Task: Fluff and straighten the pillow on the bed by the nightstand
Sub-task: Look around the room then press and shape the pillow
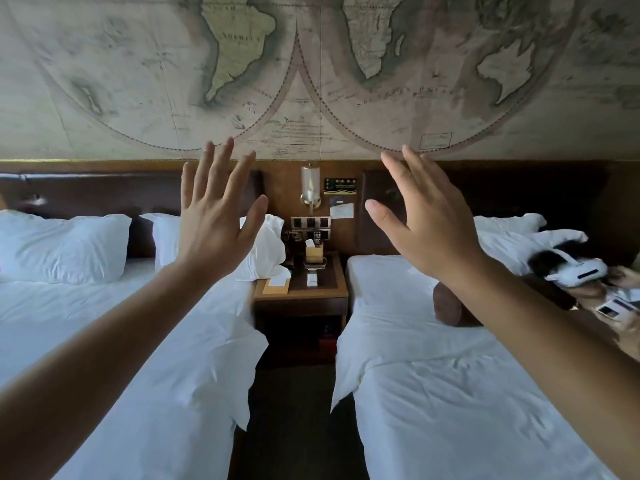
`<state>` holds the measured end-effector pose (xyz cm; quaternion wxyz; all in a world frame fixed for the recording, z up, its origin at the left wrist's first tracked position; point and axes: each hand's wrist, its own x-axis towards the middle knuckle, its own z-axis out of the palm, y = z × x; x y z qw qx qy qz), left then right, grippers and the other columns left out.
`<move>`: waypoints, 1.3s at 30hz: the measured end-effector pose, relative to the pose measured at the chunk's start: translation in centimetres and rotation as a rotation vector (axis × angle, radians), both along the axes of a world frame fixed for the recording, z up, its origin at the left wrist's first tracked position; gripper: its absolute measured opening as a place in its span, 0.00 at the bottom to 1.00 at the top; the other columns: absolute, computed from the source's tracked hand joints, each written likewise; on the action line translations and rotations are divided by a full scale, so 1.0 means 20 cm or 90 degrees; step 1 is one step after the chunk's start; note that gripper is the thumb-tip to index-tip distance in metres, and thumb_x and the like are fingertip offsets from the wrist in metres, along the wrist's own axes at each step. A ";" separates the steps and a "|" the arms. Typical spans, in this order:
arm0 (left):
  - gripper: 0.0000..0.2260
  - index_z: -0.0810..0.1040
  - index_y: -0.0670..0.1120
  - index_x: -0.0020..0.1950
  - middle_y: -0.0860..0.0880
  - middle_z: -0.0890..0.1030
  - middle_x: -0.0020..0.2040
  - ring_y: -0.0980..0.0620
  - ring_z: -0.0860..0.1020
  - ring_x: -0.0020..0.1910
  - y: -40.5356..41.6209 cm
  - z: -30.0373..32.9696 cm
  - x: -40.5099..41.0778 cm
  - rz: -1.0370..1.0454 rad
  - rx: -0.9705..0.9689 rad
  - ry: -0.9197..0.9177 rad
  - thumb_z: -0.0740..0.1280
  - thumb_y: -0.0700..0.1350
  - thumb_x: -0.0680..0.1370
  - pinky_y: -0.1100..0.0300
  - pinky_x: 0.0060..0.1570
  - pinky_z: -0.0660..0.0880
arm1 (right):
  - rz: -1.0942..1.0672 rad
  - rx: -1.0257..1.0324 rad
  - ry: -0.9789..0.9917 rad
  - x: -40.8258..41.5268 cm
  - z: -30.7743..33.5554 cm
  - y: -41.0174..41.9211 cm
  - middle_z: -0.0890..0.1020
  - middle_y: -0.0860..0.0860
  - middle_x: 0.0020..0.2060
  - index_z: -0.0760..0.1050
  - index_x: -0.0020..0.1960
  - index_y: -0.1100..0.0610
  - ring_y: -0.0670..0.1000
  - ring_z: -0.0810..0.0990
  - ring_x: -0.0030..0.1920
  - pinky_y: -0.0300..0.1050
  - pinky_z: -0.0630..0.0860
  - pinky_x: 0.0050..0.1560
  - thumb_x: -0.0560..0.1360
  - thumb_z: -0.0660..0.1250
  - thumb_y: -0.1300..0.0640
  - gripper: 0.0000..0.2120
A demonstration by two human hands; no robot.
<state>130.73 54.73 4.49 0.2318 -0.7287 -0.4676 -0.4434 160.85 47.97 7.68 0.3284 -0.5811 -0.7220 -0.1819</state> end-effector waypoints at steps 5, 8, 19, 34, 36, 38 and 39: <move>0.28 0.59 0.52 0.84 0.48 0.54 0.86 0.44 0.48 0.86 0.42 -0.04 -0.11 -0.004 -0.012 0.000 0.55 0.59 0.85 0.38 0.83 0.45 | -0.009 -0.013 -0.037 -0.15 -0.01 0.38 0.55 0.55 0.83 0.55 0.83 0.49 0.59 0.53 0.83 0.60 0.58 0.78 0.82 0.54 0.36 0.34; 0.28 0.59 0.53 0.84 0.48 0.54 0.87 0.45 0.48 0.86 0.66 0.01 -0.19 -0.012 -0.012 -0.007 0.53 0.60 0.85 0.37 0.83 0.46 | -0.017 -0.018 -0.047 -0.26 0.03 0.62 0.55 0.55 0.84 0.54 0.84 0.49 0.58 0.53 0.83 0.59 0.56 0.79 0.82 0.55 0.36 0.34; 0.28 0.59 0.52 0.84 0.48 0.53 0.87 0.45 0.47 0.86 1.36 0.02 -0.40 -0.031 -0.035 0.011 0.52 0.60 0.85 0.37 0.83 0.47 | -0.001 0.008 -0.027 -0.54 0.07 1.32 0.55 0.54 0.83 0.54 0.83 0.49 0.57 0.53 0.83 0.59 0.56 0.80 0.82 0.54 0.36 0.34; 0.27 0.58 0.53 0.84 0.48 0.55 0.86 0.44 0.48 0.86 2.31 0.03 -0.25 0.025 0.002 0.011 0.53 0.60 0.86 0.37 0.83 0.48 | 0.077 0.010 -0.005 -0.32 0.09 2.42 0.54 0.52 0.84 0.54 0.83 0.47 0.56 0.52 0.83 0.60 0.56 0.81 0.82 0.54 0.35 0.34; 0.27 0.59 0.53 0.84 0.48 0.55 0.86 0.44 0.49 0.86 2.41 0.04 -0.26 0.042 0.014 0.007 0.54 0.60 0.86 0.36 0.83 0.49 | 0.094 0.021 -0.003 -0.30 0.10 2.56 0.55 0.53 0.84 0.54 0.83 0.47 0.57 0.52 0.83 0.61 0.56 0.80 0.82 0.54 0.34 0.34; 0.27 0.59 0.53 0.84 0.47 0.56 0.86 0.43 0.49 0.86 2.51 0.04 -0.28 0.055 0.012 0.010 0.55 0.59 0.86 0.36 0.82 0.49 | 0.107 0.027 0.003 -0.30 0.09 2.69 0.55 0.53 0.84 0.54 0.83 0.47 0.57 0.53 0.83 0.60 0.55 0.80 0.82 0.55 0.34 0.34; 0.27 0.59 0.53 0.84 0.47 0.56 0.86 0.43 0.49 0.86 2.56 0.03 -0.29 0.061 0.010 0.012 0.55 0.58 0.85 0.36 0.82 0.49 | 0.113 0.026 0.005 -0.30 0.08 2.74 0.55 0.53 0.84 0.54 0.83 0.47 0.57 0.53 0.83 0.60 0.55 0.80 0.82 0.55 0.35 0.34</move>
